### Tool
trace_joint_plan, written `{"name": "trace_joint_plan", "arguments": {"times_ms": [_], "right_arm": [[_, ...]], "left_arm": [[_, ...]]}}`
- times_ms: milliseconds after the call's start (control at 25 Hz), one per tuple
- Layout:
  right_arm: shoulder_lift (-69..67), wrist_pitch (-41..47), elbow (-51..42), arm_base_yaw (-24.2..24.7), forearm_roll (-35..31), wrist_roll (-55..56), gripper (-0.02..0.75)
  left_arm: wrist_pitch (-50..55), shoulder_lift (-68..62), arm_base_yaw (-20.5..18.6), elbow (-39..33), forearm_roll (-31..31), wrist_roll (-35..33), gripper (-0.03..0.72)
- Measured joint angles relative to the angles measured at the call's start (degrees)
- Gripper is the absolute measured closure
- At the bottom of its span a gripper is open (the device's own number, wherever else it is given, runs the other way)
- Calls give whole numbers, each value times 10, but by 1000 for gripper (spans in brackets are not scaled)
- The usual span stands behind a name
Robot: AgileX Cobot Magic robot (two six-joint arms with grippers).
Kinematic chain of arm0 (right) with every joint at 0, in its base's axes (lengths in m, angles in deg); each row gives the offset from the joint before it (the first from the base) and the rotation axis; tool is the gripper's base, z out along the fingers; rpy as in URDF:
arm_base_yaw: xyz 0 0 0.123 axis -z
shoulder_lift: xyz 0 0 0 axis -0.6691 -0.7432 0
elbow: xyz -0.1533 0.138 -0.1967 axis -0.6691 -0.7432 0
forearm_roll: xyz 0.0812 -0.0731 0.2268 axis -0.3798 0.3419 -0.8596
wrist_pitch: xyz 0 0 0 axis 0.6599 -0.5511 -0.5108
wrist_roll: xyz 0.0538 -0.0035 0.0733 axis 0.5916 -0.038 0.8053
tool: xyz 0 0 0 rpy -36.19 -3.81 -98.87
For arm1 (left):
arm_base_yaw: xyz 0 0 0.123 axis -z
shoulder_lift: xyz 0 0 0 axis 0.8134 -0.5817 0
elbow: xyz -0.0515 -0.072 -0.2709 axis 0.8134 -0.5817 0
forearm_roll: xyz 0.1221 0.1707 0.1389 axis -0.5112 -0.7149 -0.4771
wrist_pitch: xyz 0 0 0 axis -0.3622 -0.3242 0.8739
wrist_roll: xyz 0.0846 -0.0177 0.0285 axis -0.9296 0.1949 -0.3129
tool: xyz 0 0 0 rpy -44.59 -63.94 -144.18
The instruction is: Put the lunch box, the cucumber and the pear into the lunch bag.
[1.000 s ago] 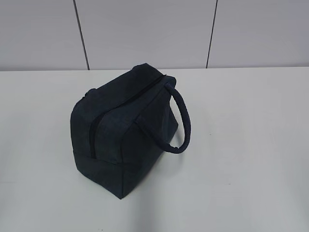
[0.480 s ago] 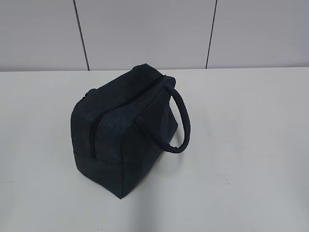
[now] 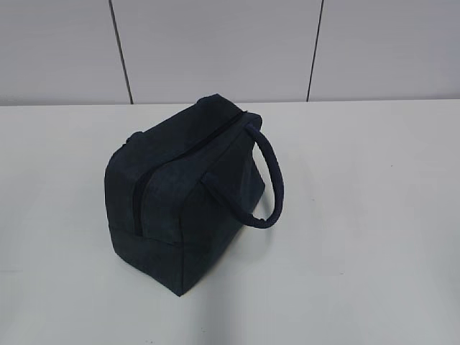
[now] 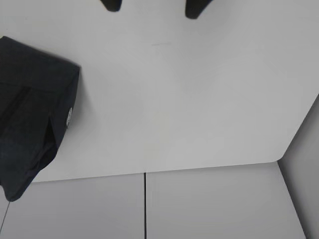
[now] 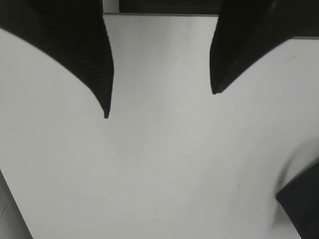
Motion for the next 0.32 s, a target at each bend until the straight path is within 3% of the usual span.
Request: {"name": "trace_joint_plan", "arguments": {"times_ms": [320], "right_arm": [[0, 0, 0, 0, 1, 0, 259]], "left_arm": [[0, 0, 0, 0, 1, 0, 447]]}}
